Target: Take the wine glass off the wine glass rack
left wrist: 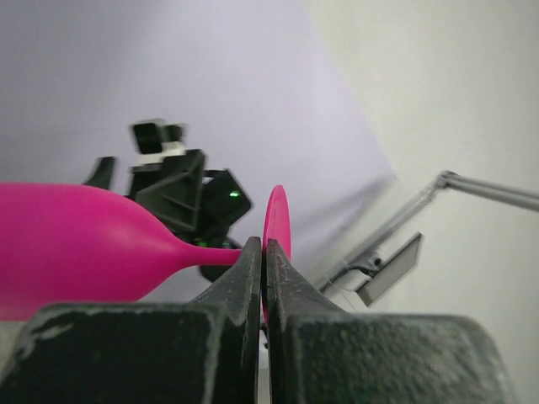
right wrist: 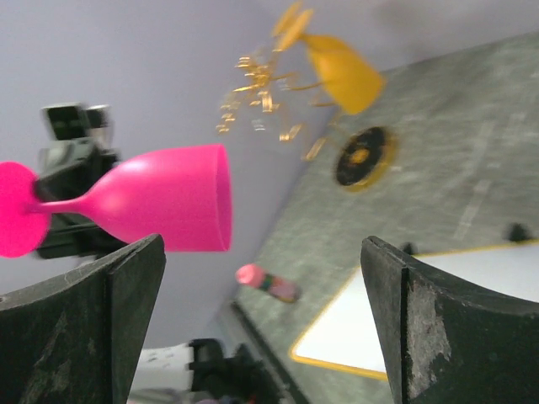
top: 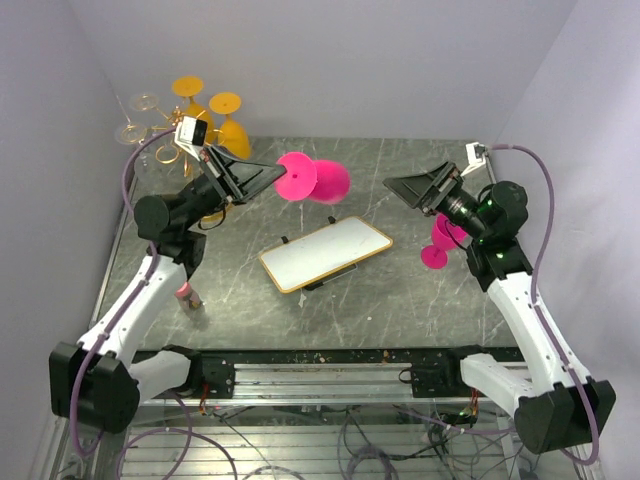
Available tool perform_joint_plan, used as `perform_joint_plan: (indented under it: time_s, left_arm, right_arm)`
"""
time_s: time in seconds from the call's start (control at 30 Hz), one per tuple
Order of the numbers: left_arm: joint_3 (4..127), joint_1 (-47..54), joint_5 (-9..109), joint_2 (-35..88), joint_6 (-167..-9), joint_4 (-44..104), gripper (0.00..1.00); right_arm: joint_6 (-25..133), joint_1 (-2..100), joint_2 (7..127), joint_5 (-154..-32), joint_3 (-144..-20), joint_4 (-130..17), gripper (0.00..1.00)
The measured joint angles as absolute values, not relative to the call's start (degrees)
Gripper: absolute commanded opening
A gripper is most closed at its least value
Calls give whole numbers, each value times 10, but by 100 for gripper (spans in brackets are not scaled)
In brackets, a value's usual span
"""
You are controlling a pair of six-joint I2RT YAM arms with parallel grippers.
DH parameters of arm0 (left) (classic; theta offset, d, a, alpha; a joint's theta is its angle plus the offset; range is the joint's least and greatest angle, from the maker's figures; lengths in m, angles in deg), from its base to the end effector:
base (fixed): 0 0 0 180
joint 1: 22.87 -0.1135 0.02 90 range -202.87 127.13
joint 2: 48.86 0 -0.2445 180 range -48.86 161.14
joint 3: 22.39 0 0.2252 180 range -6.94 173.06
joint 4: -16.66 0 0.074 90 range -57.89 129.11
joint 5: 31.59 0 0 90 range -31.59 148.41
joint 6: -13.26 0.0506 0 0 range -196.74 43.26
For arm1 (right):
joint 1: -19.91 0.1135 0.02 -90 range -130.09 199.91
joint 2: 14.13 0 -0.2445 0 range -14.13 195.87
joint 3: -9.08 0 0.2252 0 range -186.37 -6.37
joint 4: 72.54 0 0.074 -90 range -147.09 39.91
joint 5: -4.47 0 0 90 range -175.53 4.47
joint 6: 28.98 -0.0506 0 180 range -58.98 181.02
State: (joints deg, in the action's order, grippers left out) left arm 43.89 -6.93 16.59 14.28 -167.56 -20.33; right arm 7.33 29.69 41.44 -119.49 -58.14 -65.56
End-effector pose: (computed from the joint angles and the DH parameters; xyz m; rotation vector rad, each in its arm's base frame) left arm 0.2021 -0.0928 0.4160 0.0447 1.2981 -1.9611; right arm 0.2099 0.0649 0.3701 0.1047 1.6523 1.3051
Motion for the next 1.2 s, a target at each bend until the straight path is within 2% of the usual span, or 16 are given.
perform_joint_plan:
  time_s: [0.17, 0.27, 0.43, 0.5, 0.6, 0.67, 0.7, 0.8, 0.87, 0.9, 0.93, 1.07, 1.13, 1.2]
  left_arm:
    - [424, -41, 175, 195, -1788, -399, 7]
    - [415, -33, 190, 211, -1827, -458, 7]
    - [414, -3, 206, 214, -1850, -497, 7]
    - [414, 8, 211, 215, -1851, -499, 7]
    - [414, 21, 216, 218, -1851, -503, 7]
    - [414, 29, 219, 225, -1851, -506, 7]
    - [414, 31, 221, 229, -1851, -508, 7]
    - [414, 35, 228, 237, -1856, -512, 7]
    - [414, 36, 233, 237, -1857, -514, 8]
    - [414, 36, 235, 237, -1857, -514, 12]
    - [414, 35, 237, 239, -1856, -514, 20]
    - [414, 36, 234, 238, -1838, -507, 59]
    - [413, 37, 232, 233, -1820, -492, 85]
    - [408, 37, 232, 216, -1789, -459, 97]
  right_arm:
    - [-40, 297, 431, -1273, -525, -833, 100]
    - [-101, 300, 435, -1296, -504, -928, 99]
    - [-198, 310, 468, -1328, -504, -1082, 93]
    - [-239, 322, 485, -1338, -504, -1135, 82]
    - [-305, 347, 513, -1349, -505, -1228, 56]
    - [-352, 363, 530, -1351, -505, -1300, 48]
    - [-377, 370, 537, -1351, -505, -1335, 39]
    - [-434, 384, 555, -1348, -507, -1410, 0]
    - [-477, 390, 568, -1344, -511, -1431, 0]
    - [-495, 394, 571, -1338, -514, -1437, 0]
    - [-504, 396, 571, -1333, -516, -1438, 0]
    - [-498, 398, 550, -1326, -517, -1435, 0]
    - [-459, 399, 525, -1328, -517, -1415, 0]
    - [-397, 399, 482, -1326, -520, -1337, 0]
